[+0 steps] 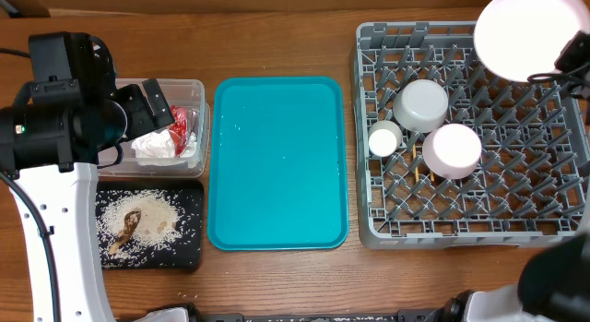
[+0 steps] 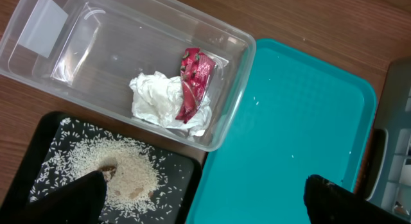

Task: Sort waste into correct bins and load items into the dishwasher
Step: 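Open right gripper, release plate, and raise gripper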

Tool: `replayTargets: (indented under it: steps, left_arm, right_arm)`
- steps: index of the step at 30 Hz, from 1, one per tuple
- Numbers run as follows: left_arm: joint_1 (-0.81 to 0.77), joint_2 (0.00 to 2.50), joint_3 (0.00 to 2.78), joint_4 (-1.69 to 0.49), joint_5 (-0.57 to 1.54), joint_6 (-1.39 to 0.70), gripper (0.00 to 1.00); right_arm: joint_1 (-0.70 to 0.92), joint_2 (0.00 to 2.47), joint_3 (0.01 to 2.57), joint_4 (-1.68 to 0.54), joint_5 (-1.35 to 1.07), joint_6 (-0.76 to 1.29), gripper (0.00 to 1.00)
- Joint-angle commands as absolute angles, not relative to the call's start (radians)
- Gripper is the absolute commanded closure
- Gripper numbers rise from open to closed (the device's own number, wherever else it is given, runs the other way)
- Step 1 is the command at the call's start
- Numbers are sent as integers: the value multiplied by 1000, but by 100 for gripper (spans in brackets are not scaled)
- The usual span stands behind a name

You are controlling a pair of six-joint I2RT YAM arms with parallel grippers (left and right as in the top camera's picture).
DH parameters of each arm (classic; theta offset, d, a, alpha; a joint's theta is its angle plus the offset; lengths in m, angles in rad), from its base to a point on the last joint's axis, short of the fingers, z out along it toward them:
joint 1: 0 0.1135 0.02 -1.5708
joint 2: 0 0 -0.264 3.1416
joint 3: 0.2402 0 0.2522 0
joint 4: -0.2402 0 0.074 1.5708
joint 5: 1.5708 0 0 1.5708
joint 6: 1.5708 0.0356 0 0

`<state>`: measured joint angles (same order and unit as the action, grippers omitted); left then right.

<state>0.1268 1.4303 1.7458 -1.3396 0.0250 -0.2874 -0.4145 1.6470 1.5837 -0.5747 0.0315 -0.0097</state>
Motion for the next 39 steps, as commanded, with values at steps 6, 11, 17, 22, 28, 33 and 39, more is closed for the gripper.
replayTargets:
  steps: [6,11,17,22,28,33,39]
  left_arm:
    - [131,1437,1756,-1338,18,-284,0]
    - [131,1437,1756,-1338,18,-284,0]
    - [131,1437,1756,-1338,18,-284,0]
    - [131,1437,1756,-1338,18,-284,0]
    - [131,1437,1756,-1338,18,-284,0]
    - [131,1437,1756,-1338,18,-284,0]
    - [131,1437,1756,-1338,18,-284,0]
  right_arm:
    - [-158,1541,1611,-617,488,-353,96]
    - [18,1563,1609,-591,856,-477,96]
    - [144,1583,1608,-562,1047,-562,96]
    - [194,1584,1604,-561,1125,-603,96]
    - [243,1591,1548,-495,1126,-603,96]
    - [269,1632,1468,-404,1185,-631,96]
    - [273,1758,1413,-132,1256,-950,96]
